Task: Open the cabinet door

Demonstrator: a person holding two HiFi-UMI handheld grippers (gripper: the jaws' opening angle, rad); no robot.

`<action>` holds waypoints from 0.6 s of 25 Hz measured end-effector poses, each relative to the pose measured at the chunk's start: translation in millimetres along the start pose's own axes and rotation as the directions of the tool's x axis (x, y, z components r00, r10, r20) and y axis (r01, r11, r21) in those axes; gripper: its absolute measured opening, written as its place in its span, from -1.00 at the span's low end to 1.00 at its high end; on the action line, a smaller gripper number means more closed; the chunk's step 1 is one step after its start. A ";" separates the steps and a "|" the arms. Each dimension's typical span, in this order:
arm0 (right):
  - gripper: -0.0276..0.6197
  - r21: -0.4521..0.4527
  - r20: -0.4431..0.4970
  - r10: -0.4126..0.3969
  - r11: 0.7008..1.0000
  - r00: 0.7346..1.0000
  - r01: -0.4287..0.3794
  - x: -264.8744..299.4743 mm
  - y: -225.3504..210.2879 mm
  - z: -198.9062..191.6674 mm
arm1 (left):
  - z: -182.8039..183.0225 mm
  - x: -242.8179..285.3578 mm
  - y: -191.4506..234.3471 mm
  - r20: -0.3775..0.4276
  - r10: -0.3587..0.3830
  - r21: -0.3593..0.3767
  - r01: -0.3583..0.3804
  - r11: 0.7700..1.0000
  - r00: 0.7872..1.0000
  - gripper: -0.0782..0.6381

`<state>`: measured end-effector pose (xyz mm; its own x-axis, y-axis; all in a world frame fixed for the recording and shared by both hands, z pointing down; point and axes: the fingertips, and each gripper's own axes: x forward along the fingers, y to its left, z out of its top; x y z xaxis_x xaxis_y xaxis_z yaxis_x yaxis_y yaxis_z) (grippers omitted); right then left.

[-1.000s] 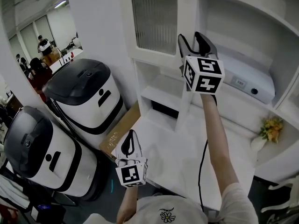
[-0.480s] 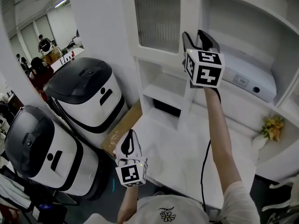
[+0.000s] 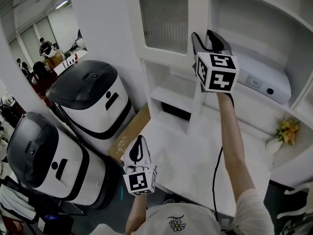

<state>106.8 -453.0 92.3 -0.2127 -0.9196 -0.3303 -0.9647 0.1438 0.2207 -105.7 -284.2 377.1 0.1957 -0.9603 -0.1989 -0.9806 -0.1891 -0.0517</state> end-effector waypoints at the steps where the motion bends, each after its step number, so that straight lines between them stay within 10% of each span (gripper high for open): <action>1: -0.39 0.001 0.004 0.001 1.000 1.000 -0.001 -0.6 0.0 0.6 | -0.8 0.2 0.7 -0.003 0.001 0.000 -0.001 1.000 1.000 -0.76; 15: -0.39 0.039 0.045 0.019 0.999 0.999 -0.021 -7.5 5.1 0.2 | -9.6 -1.5 3.1 -0.035 0.010 0.006 -0.010 1.000 0.999 -0.76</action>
<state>103.4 -445.3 95.8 -0.2379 -0.8994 -0.3667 -0.9653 0.1772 0.1917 -109.1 -285.3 386.6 0.1851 -0.9688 -0.1647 -0.9824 -0.1782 -0.0557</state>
